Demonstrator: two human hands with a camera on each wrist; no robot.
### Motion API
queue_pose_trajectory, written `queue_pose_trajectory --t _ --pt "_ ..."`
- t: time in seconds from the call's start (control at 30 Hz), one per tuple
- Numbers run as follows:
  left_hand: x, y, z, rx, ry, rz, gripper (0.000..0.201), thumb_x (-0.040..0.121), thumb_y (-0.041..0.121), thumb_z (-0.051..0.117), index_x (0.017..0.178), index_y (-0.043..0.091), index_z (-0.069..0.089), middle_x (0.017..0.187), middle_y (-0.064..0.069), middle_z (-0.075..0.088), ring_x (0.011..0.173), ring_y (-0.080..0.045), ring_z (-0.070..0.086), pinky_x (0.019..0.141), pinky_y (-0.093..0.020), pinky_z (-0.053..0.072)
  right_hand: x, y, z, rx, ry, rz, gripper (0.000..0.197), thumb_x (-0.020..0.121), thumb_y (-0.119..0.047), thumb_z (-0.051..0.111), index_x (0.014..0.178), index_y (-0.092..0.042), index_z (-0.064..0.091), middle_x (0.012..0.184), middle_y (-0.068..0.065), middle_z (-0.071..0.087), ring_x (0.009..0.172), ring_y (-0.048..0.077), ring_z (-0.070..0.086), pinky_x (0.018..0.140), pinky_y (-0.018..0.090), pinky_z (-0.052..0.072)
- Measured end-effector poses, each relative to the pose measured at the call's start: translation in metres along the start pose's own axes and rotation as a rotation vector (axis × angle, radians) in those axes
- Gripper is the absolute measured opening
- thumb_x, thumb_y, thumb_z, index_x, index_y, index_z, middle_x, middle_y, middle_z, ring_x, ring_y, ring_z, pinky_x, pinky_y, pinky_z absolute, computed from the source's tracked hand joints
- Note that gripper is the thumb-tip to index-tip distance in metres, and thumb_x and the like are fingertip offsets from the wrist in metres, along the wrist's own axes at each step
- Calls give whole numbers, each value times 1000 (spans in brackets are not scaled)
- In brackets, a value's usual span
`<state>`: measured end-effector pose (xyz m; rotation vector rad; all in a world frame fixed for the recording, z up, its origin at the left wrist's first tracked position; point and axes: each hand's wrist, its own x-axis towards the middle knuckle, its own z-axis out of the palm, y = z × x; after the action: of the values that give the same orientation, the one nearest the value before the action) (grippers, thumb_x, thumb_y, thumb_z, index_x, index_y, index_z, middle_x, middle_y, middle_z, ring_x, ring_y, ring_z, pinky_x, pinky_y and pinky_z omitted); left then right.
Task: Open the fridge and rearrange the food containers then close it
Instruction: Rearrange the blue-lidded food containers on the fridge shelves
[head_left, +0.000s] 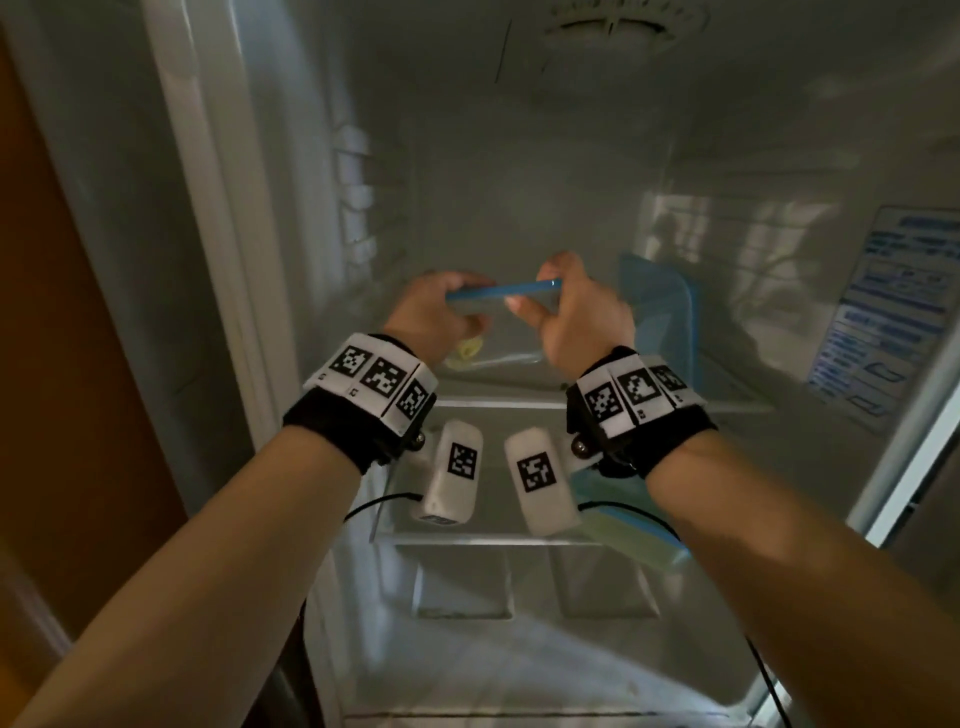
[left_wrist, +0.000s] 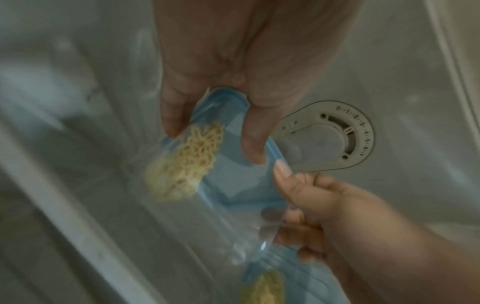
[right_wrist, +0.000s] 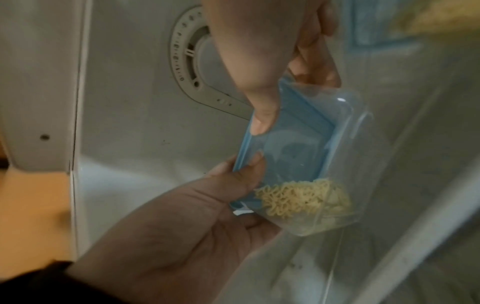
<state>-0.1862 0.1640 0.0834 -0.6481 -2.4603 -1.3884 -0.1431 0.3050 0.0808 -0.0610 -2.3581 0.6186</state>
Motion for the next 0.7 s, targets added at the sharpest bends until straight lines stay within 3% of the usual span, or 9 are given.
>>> queue_pose_trajectory --t 0.07,0.13,0.33,0.47,0.57,0.7 --pt "-1 -6 -7 73 -10 -18 41 79 7 65 118 16 62 119 -12 62 110 -24 58 88 -17 44 -7 0 12 107 -33 28 39 85 -43 53 113 -17 48 91 4 57 85 26 58 84 44 49" --pt "-3 -12 -8 115 -27 -57 40 79 7 65 116 19 63 120 -11 61 102 -20 57 91 -26 44 -12 1 22 171 -45 57 35 84 -39 55 110 -17 48 90 2 52 88 29 58 84 46 50" --pt "-5 -26 -5 153 -35 -133 42 75 0 66 110 24 63 130 -13 54 115 -27 55 100 -35 45 -20 2 32 224 -154 86 30 84 -30 58 109 -16 49 105 15 64 92 33 62 81 40 51" --pt "-5 -27 -3 235 6 -162 43 73 9 69 111 29 63 130 -9 54 113 -26 55 101 -37 45 -21 7 21 205 -201 49 38 82 -23 60 119 -20 50 99 4 57 95 22 58 79 30 45" --pt "-5 -8 1 357 -4 -95 54 68 16 75 117 29 60 129 -6 56 115 -25 55 102 -37 43 -15 12 3 210 -82 71 39 80 -19 58 118 -24 51 96 -4 51 87 14 51 74 26 38" --pt "1 35 24 237 -74 112 56 72 19 70 125 25 53 137 -5 49 126 -23 47 109 -39 36 -7 25 -25 380 183 91 38 74 -12 62 111 -18 57 93 0 52 81 13 48 75 25 40"
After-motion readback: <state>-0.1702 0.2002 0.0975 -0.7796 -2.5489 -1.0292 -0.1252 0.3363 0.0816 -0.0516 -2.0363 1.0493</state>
